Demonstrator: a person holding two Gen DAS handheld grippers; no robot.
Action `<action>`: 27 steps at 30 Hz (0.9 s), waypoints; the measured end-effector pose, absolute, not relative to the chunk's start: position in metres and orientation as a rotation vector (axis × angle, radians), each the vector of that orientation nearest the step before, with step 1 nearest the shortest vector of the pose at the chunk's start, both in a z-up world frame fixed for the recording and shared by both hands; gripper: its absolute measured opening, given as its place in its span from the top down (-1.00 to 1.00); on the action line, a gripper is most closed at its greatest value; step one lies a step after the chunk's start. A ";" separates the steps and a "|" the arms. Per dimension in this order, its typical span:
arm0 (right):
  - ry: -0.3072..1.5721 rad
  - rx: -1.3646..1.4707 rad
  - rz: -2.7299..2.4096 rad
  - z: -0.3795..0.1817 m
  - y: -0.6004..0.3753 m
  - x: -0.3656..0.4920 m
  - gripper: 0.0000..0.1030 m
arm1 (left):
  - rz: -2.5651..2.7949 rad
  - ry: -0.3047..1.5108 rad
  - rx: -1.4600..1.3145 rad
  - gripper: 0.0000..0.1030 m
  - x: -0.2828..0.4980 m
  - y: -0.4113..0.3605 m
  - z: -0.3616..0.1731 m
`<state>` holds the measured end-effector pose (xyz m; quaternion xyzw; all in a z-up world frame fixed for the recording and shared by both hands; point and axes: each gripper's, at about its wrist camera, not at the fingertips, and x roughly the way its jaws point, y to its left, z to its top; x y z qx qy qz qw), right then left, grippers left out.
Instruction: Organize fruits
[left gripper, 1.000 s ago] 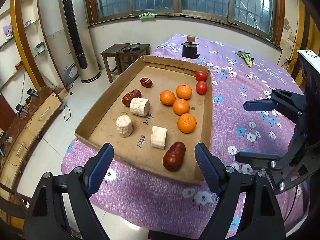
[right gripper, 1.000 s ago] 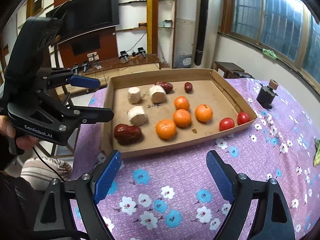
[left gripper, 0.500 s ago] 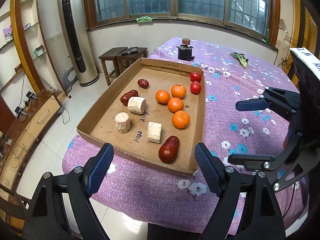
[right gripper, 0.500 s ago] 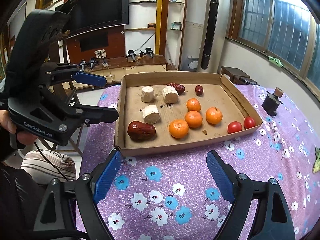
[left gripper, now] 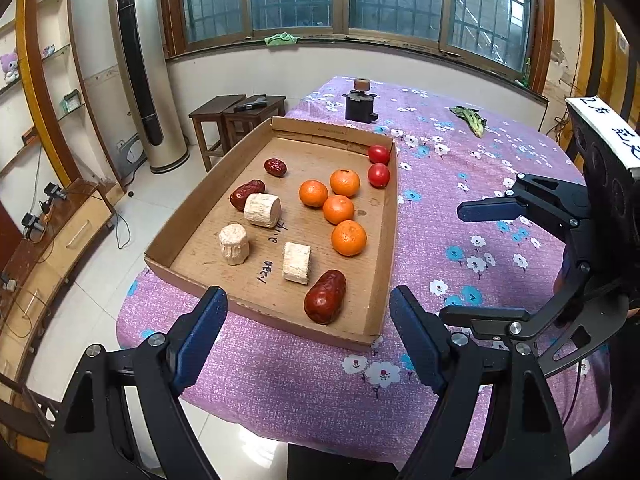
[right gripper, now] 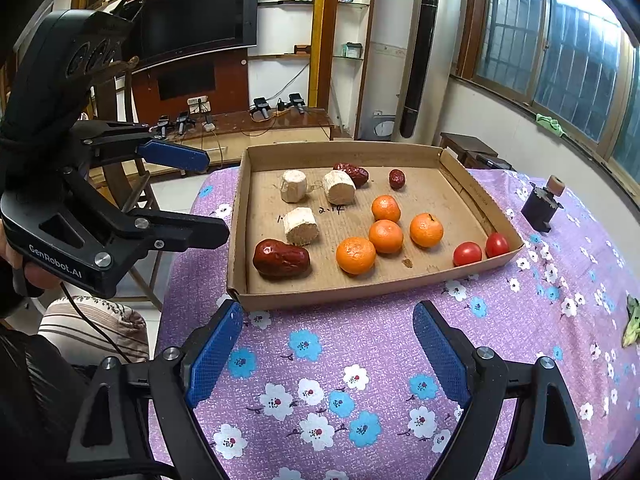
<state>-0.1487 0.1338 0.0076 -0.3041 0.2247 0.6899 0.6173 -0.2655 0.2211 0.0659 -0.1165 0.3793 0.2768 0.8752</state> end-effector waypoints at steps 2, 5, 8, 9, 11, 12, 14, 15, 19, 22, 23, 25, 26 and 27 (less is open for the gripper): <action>0.514 -0.702 1.585 0.008 0.133 -0.150 -0.71 | 0.582 0.791 -0.240 -0.62 -0.266 0.221 0.065; 0.513 -0.698 1.586 0.008 0.132 -0.150 -0.71 | 0.582 0.791 -0.237 -0.62 -0.266 0.221 0.065; 0.515 -0.699 1.587 0.008 0.133 -0.149 -0.71 | 0.582 0.795 -0.236 -0.62 -0.265 0.221 0.065; 0.514 -0.701 1.586 0.008 0.133 -0.150 -0.71 | 0.581 0.795 -0.237 -0.62 -0.265 0.221 0.065; 0.515 -0.703 1.586 0.008 0.133 -0.150 -0.71 | 0.582 0.794 -0.235 -0.62 -0.265 0.221 0.065; 0.514 -0.703 1.587 0.008 0.133 -0.149 -0.71 | 0.584 0.792 -0.231 -0.62 -0.265 0.221 0.065; 0.515 -0.702 1.588 0.008 0.133 -0.149 -0.71 | 0.590 0.794 -0.224 -0.62 -0.264 0.221 0.064; 0.515 -0.702 1.590 0.008 0.133 -0.149 -0.71 | 0.590 0.793 -0.223 -0.62 -0.264 0.222 0.064; 0.511 -0.703 1.593 0.008 0.133 -0.150 -0.71 | 0.591 0.791 -0.227 -0.62 -0.264 0.223 0.064; 0.509 -0.706 1.595 0.007 0.134 -0.150 -0.71 | 0.592 0.795 -0.226 -0.62 -0.264 0.223 0.063; 0.509 -0.705 1.598 0.007 0.134 -0.150 -0.71 | 0.592 0.797 -0.225 -0.62 -0.264 0.224 0.063; 0.509 -0.706 1.600 0.007 0.134 -0.150 -0.71 | 0.591 0.798 -0.227 -0.62 -0.264 0.224 0.063; 0.509 -0.706 1.600 0.007 0.135 -0.151 -0.71 | 0.592 0.798 -0.229 -0.62 -0.264 0.224 0.063; 0.509 -0.705 1.600 0.007 0.134 -0.150 -0.71 | 0.592 0.798 -0.229 -0.62 -0.264 0.224 0.063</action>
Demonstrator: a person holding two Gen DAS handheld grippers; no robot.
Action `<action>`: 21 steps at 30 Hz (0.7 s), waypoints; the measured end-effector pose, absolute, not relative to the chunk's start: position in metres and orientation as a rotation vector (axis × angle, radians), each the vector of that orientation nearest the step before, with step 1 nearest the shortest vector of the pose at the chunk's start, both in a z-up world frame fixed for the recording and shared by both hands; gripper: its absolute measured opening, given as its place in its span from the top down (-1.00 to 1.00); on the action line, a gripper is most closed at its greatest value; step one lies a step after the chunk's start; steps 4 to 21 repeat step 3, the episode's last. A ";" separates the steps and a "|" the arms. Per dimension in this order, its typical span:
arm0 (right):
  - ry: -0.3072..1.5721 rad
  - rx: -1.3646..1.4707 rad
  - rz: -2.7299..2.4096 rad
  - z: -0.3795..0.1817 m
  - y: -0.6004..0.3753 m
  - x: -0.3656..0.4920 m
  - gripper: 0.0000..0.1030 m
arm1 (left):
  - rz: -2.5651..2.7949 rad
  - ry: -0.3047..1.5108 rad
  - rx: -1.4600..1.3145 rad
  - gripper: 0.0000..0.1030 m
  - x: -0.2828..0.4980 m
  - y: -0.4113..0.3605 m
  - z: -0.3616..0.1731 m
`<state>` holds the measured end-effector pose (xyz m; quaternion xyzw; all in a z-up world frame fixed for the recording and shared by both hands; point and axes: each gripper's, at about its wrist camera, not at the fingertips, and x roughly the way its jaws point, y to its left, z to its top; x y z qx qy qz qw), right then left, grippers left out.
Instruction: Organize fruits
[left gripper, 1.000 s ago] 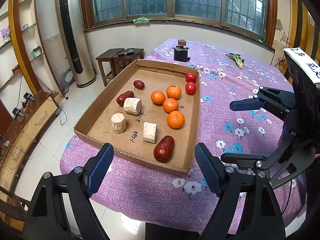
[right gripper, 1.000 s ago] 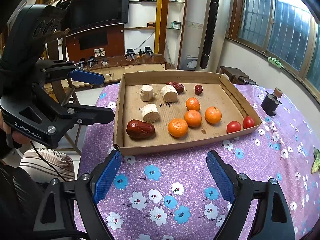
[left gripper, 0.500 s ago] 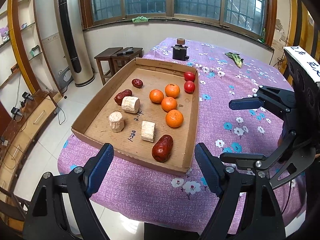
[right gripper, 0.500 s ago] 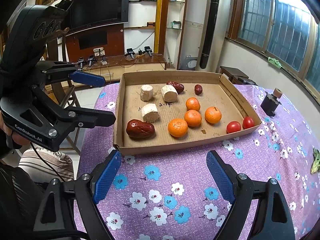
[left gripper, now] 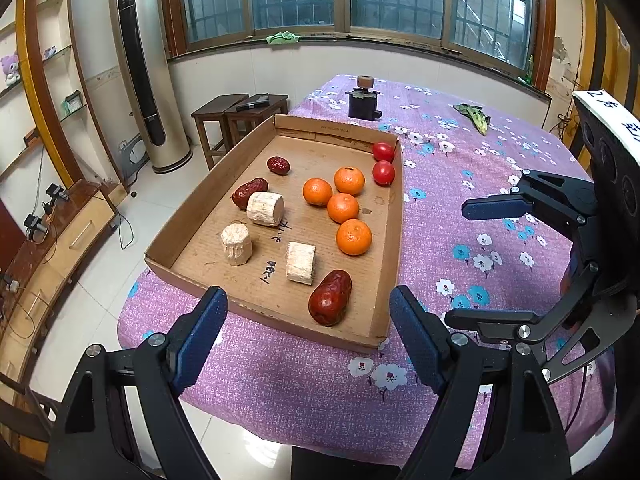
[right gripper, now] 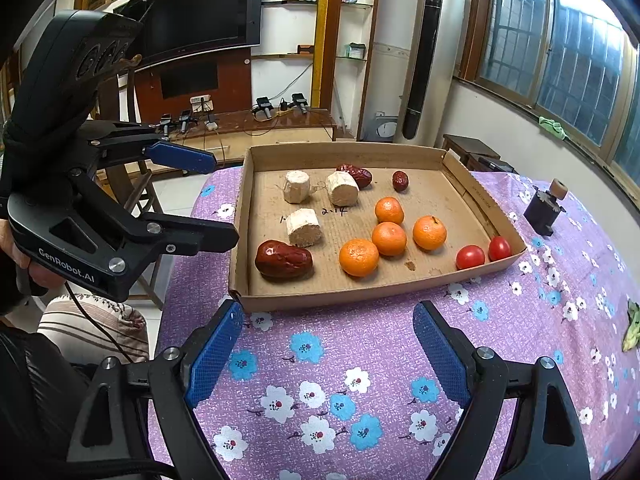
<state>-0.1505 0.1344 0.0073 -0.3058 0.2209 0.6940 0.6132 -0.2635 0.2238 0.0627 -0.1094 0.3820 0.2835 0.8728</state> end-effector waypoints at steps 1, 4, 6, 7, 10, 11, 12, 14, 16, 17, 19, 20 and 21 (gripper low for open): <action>0.510 -0.704 1.601 0.007 0.135 -0.150 -0.71 | 0.595 0.799 -0.228 -0.62 -0.263 0.224 0.063; 0.512 -0.703 1.599 0.007 0.135 -0.150 -0.71 | 0.596 0.805 -0.230 -0.62 -0.263 0.225 0.063; 0.512 -0.703 1.599 0.007 0.135 -0.150 -0.71 | 0.596 0.805 -0.230 -0.62 -0.263 0.225 0.063; 0.512 -0.703 1.599 0.007 0.135 -0.150 -0.71 | 0.596 0.805 -0.230 -0.62 -0.263 0.225 0.063; 0.512 -0.703 1.599 0.007 0.135 -0.150 -0.71 | 0.596 0.805 -0.230 -0.62 -0.263 0.225 0.063; 0.512 -0.703 1.599 0.007 0.135 -0.150 -0.71 | 0.596 0.805 -0.230 -0.62 -0.263 0.225 0.063; 0.512 -0.703 1.599 0.007 0.135 -0.150 -0.71 | 0.596 0.805 -0.230 -0.62 -0.263 0.225 0.063; 0.512 -0.703 1.599 0.007 0.135 -0.150 -0.71 | 0.596 0.805 -0.230 -0.62 -0.263 0.225 0.063; 0.512 -0.703 1.599 0.007 0.135 -0.150 -0.71 | 0.596 0.805 -0.230 -0.62 -0.263 0.225 0.063; 0.512 -0.703 1.599 0.007 0.135 -0.150 -0.71 | 0.596 0.805 -0.230 -0.62 -0.263 0.225 0.063; 0.512 -0.703 1.599 0.007 0.135 -0.150 -0.71 | 0.596 0.805 -0.230 -0.62 -0.263 0.225 0.063; 0.512 -0.703 1.599 0.007 0.135 -0.150 -0.71 | 0.596 0.805 -0.230 -0.62 -0.263 0.225 0.063; 0.512 -0.703 1.599 0.007 0.135 -0.150 -0.71 | 0.596 0.805 -0.230 -0.62 -0.263 0.225 0.063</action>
